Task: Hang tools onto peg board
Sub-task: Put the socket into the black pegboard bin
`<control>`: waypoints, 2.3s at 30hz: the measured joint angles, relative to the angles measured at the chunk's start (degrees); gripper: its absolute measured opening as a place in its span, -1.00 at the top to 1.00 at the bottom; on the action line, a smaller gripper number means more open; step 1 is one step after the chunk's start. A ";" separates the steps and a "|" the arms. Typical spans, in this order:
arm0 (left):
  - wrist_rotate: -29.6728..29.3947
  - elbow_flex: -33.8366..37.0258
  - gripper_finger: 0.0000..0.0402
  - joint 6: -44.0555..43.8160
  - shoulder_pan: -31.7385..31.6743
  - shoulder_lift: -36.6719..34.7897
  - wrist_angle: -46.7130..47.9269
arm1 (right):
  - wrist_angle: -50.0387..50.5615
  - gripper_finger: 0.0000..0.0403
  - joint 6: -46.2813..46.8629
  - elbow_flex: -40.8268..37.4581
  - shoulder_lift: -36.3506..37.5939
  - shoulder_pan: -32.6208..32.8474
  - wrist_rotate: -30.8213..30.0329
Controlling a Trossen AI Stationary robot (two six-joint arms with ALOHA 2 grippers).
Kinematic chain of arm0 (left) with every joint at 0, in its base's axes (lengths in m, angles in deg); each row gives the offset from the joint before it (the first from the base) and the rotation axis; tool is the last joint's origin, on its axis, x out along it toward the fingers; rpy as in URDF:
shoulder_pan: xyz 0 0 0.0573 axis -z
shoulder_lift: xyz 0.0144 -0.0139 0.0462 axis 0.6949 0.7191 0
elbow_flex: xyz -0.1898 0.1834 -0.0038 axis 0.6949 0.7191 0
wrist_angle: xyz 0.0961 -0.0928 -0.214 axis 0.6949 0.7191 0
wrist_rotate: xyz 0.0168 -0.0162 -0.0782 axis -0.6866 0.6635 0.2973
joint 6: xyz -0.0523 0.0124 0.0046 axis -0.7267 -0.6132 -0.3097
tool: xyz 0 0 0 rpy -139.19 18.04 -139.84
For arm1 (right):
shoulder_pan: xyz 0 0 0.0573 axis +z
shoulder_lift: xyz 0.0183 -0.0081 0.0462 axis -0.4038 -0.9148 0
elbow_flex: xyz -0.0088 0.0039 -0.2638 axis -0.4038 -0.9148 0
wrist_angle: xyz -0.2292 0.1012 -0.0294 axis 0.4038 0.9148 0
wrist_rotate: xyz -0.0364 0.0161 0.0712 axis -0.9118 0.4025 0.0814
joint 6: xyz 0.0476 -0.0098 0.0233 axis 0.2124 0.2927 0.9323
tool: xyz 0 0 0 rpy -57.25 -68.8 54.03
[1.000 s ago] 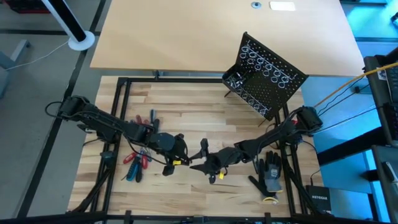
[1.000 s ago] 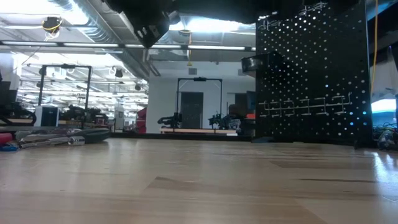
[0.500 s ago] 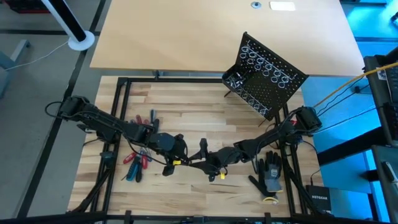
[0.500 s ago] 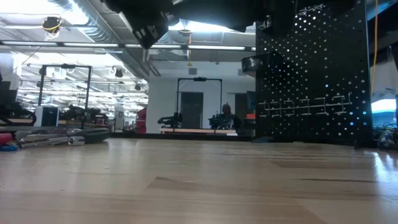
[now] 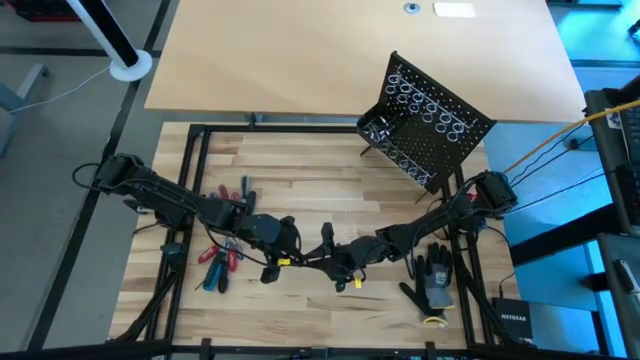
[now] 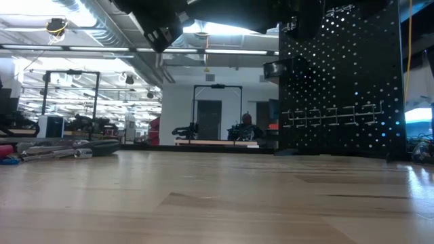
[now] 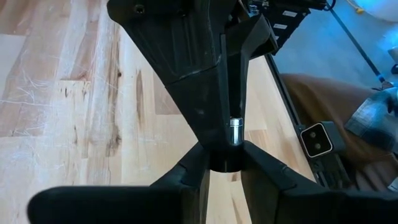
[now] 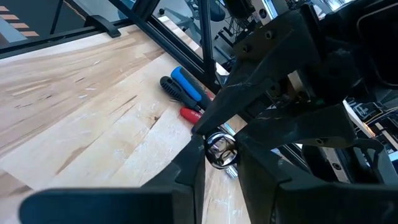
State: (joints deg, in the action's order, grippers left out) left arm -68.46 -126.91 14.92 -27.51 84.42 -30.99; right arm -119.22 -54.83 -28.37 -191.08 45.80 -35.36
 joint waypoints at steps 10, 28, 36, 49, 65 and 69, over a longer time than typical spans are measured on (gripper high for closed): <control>-0.51 -0.02 0.50 -2.82 -0.25 -0.06 -0.30 | 0.03 0.61 0.02 -0.02 -0.02 0.11 -1.33; -15.74 1.58 0.20 2.82 -3.84 -14.35 16.51 | 8.85 0.61 3.25 -0.13 6.59 0.17 -25.56; -17.64 13.30 0.19 1.70 -3.71 -18.19 8.23 | 9.55 0.61 3.12 -0.11 15.72 -2.16 -41.91; -27.48 21.97 0.19 4.12 -4.22 -18.40 -3.69 | 17.13 0.61 1.74 -0.07 27.09 -15.80 -50.16; -27.71 21.99 0.19 4.20 -4.15 -18.38 -0.86 | 34.83 0.61 18.38 -0.04 27.19 -27.02 -46.20; -27.71 21.99 0.19 3.89 -4.15 -18.38 -0.40 | 38.28 0.61 22.47 -0.04 27.19 -28.97 -46.25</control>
State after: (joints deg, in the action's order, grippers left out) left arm -96.18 -104.92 18.81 -31.66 66.04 -31.39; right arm -80.94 -32.37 -28.41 -163.89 16.83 -81.61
